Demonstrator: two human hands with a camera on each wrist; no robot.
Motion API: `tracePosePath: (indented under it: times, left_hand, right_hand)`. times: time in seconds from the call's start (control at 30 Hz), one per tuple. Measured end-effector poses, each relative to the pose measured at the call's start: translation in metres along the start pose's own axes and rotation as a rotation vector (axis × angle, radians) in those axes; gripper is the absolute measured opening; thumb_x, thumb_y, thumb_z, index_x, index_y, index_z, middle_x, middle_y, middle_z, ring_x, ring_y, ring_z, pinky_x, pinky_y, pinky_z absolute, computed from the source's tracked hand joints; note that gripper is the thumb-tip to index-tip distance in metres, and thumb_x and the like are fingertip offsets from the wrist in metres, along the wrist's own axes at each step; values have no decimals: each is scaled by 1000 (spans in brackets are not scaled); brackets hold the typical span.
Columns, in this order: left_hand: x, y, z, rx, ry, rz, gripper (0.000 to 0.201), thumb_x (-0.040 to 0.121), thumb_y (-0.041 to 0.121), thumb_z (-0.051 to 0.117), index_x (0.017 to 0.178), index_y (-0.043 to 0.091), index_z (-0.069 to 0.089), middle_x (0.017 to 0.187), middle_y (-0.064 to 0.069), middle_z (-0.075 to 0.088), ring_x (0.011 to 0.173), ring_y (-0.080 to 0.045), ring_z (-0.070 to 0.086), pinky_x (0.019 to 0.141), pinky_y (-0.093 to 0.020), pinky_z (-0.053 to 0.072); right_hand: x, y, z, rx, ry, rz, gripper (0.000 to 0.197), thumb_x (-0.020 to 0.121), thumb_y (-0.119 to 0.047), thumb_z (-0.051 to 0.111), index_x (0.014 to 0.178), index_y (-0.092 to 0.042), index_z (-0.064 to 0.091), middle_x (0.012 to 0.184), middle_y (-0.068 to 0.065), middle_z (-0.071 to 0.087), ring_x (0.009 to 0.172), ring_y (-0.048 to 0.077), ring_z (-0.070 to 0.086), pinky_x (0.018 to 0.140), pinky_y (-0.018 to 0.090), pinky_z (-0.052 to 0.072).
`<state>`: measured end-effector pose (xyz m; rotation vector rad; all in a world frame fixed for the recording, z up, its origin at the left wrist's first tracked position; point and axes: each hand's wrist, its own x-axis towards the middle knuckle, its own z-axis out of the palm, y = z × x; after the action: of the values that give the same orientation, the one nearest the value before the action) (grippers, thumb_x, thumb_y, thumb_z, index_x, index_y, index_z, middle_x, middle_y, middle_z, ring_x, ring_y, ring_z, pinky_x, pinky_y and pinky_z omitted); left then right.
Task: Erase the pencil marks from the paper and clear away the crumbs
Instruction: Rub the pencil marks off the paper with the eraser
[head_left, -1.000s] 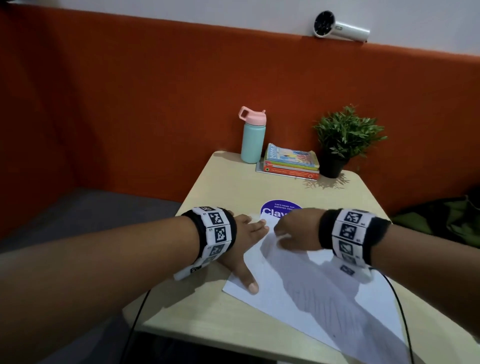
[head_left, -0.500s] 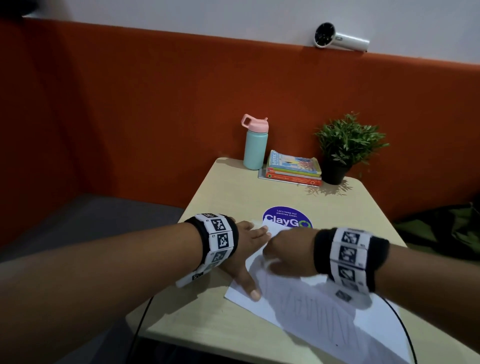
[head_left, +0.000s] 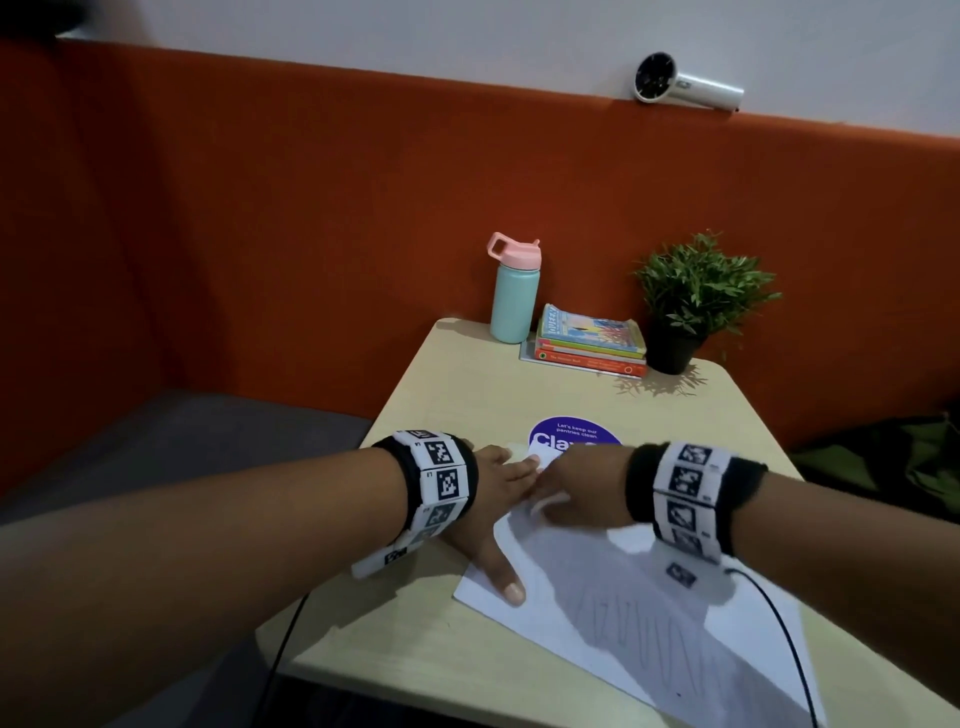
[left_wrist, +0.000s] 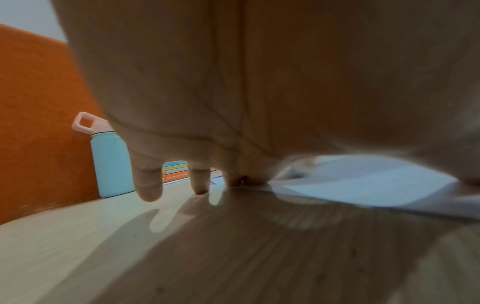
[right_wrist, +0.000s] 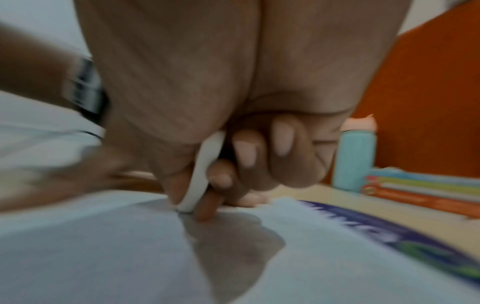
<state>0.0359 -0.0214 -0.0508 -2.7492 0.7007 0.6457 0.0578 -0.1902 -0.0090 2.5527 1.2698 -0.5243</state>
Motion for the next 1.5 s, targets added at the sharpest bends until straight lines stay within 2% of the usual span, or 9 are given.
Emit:
tracePosePath:
  times: [0.1, 0.27, 0.43, 0.6, 0.77, 0.93, 1.13, 1.3, 1.5]
  left_hand:
    - [0, -1, 1, -8, 11, -1, 139, 61, 96, 56, 159, 29, -18, 169, 4, -16, 157, -28, -3, 123, -59, 9]
    - [-1, -2, 2, 4, 4, 2, 140, 62, 95, 56, 159, 27, -17, 168, 5, -20, 157, -26, -7, 124, -57, 6]
    - [2, -3, 4, -11, 21, 0, 141, 57, 99, 54, 159, 31, -16, 170, 6, -14, 157, -28, -1, 122, -61, 12]
    - [0, -2, 2, 12, 12, -7, 141, 61, 95, 57, 160, 26, -15, 169, 5, -18, 157, -27, -5, 124, -58, 8]
    - [0, -2, 1, -2, 13, -6, 138, 60, 97, 55, 159, 32, -16, 170, 6, -14, 157, -28, 0, 122, -60, 11]
    - [-3, 2, -2, 30, 7, -15, 139, 64, 93, 58, 160, 24, -15, 169, 4, -17, 157, -26, -4, 124, -57, 9]
    - [0, 3, -1, 37, -9, -23, 139, 64, 95, 54, 160, 24, -16, 169, 4, -18, 157, -27, -3, 124, -56, 9]
    - [-3, 3, -3, 34, -18, -20, 139, 65, 93, 56, 159, 22, -18, 168, 5, -19, 156, -25, -7, 124, -56, 7]
    - [0, 1, -2, 46, -11, -16, 142, 61, 98, 53, 160, 24, -16, 169, 4, -18, 157, -27, -3, 123, -58, 10]
  right_hand:
    - [9, 14, 1, -42, 30, 110, 40, 98, -43, 39, 115, -19, 66, 106, 2, 69, 92, 18, 61, 87, 32, 50]
    - [-10, -24, 8, 56, -41, -55, 33, 99, -36, 45, 110, -13, 66, 104, 5, 68, 91, 20, 60, 80, 27, 44]
    - [11, 14, -3, -27, 5, 158, 44, 99, -42, 36, 112, -13, 66, 108, 6, 69, 96, 22, 63, 89, 35, 51]
    - [-9, -28, 10, 106, -29, -83, 31, 99, -33, 46, 114, -14, 66, 106, 5, 68, 83, 12, 52, 77, 24, 38]
    - [10, 12, -4, -6, -5, 148, 45, 100, -45, 36, 114, -14, 66, 105, 6, 69, 95, 21, 63, 89, 35, 51]
    - [-14, -32, 10, 69, -60, -77, 33, 100, -34, 45, 113, -12, 66, 103, 7, 68, 86, 17, 56, 75, 25, 38]
    - [5, 15, 0, -49, -9, 177, 42, 99, -42, 37, 111, -13, 65, 106, 5, 69, 93, 20, 62, 87, 33, 51]
    - [-16, -19, 18, 47, -45, -37, 35, 98, -41, 44, 109, -16, 65, 102, 2, 68, 84, 16, 56, 80, 30, 47]
    - [0, 19, 3, -87, 11, 166, 39, 98, -41, 39, 117, -17, 64, 111, 2, 68, 97, 18, 61, 89, 33, 50]
